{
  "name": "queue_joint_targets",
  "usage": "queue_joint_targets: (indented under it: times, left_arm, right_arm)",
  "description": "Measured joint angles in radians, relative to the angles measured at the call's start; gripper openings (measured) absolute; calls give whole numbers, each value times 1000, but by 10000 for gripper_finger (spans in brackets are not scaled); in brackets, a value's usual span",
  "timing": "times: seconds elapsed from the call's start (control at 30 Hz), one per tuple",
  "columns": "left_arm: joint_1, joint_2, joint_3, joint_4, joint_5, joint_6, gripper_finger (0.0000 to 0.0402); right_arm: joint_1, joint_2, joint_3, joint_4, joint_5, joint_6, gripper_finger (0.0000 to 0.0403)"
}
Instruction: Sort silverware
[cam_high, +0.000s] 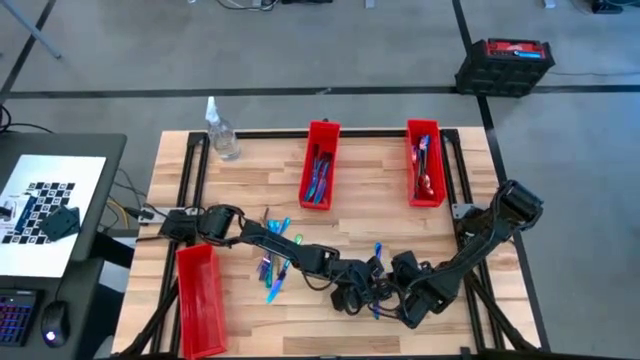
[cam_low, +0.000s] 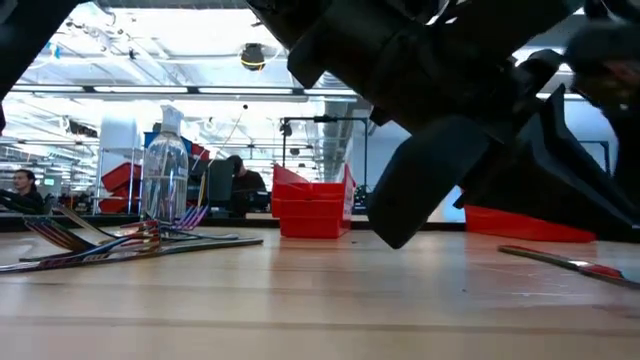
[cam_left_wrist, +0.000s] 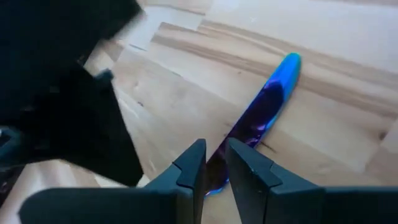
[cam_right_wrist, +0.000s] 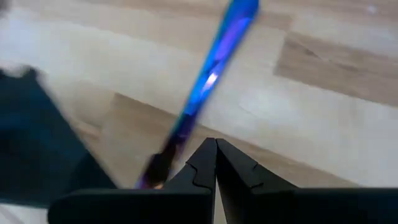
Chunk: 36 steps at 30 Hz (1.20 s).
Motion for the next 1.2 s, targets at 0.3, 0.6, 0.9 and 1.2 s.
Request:
queue_joint_targets:
  times: [0.3,0.6,0.9,1.2]
  left_arm:
    - [10,29,-8,-20,25,25,51]
    - [16,42,-7,4,49,43,51]
    - [38,45,-8,43,77,48,51]
    - [23,9,8,-55,38,132,51]
  right_arm:
    - [-16,66,-68,202,32,-4,0]
    - [-53,81,-69,254,46,-127,0]
    - [-71,80,-99,323,57,-168,0]
    - [-39,43,-76,268,35,-153,0]
